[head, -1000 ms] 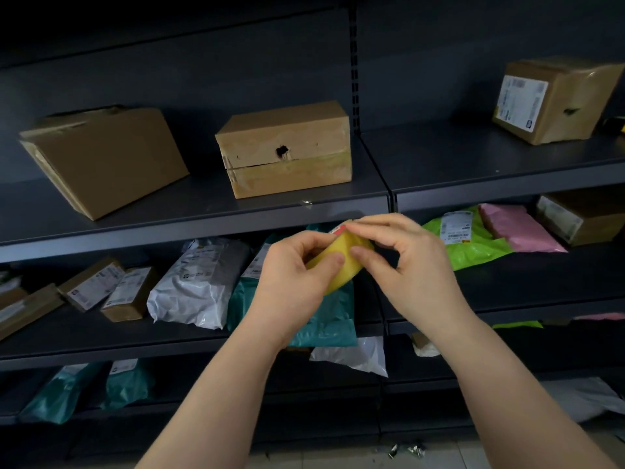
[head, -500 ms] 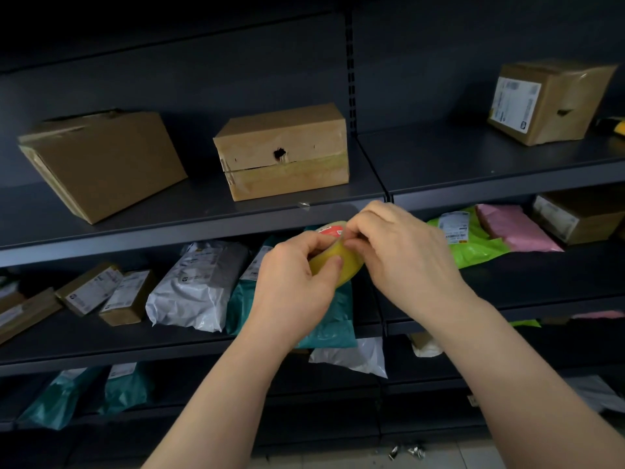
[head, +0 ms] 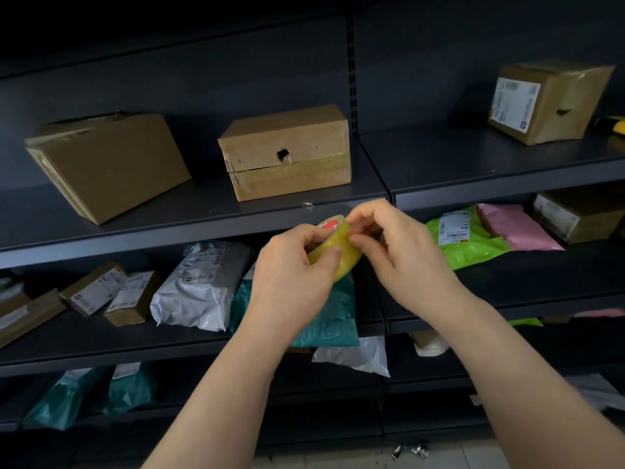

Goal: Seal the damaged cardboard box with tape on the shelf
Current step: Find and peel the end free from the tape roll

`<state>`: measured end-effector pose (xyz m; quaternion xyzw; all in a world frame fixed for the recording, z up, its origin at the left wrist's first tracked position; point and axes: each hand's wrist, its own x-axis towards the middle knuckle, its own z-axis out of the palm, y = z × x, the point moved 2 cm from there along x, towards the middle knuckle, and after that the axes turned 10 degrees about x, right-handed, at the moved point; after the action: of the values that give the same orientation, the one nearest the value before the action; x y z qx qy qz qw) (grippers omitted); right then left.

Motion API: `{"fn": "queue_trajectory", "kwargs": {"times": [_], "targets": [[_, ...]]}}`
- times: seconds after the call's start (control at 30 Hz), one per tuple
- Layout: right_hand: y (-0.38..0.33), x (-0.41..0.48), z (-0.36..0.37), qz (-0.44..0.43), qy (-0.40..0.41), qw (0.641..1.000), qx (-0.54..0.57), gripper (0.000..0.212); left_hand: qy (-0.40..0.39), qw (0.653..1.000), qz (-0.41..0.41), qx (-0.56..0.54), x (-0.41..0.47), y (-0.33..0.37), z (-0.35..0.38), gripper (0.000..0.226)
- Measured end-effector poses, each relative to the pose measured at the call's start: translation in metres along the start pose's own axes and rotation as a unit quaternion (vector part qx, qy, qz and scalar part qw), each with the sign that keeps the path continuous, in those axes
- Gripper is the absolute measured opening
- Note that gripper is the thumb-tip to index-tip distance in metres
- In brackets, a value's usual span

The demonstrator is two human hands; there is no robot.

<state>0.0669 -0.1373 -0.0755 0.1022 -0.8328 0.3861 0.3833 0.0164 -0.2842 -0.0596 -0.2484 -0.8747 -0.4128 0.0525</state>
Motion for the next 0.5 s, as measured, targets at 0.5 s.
{"fn": "queue_trajectory", "kwargs": {"times": [0.5], "targets": [[-0.006, 0.004, 0.008, 0.001, -0.013, 1.0, 0.005, 0.019, 0.003, 0.996, 0.022, 0.091, -0.009, -0.001, -0.021, 0.021]]}}
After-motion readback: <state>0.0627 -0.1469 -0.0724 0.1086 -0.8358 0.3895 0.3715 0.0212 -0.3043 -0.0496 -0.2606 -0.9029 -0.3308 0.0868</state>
